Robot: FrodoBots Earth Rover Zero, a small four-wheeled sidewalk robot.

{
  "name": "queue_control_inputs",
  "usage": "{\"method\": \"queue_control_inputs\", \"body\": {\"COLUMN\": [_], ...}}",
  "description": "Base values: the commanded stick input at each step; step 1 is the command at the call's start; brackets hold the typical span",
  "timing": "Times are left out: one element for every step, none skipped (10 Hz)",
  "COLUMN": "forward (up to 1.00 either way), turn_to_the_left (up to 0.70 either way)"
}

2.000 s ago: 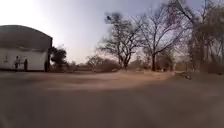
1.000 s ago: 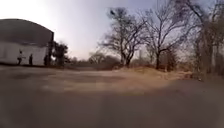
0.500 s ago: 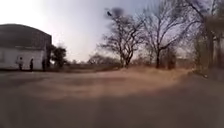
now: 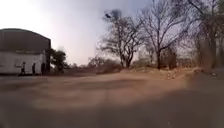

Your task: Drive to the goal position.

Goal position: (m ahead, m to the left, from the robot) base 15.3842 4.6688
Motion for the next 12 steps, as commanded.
{"method": "queue_control_inputs", "body": {"forward": [0.70,0.70,0.70,0.70,0.70,0.70,0.70,0.70,0.70,0.70,0.70,0.70], "turn_to_the_left": [0.00,0.00,0.00,0.00,0.00,0.00,0.00,0.00,0.00,0.00,0.00,0.00]}}
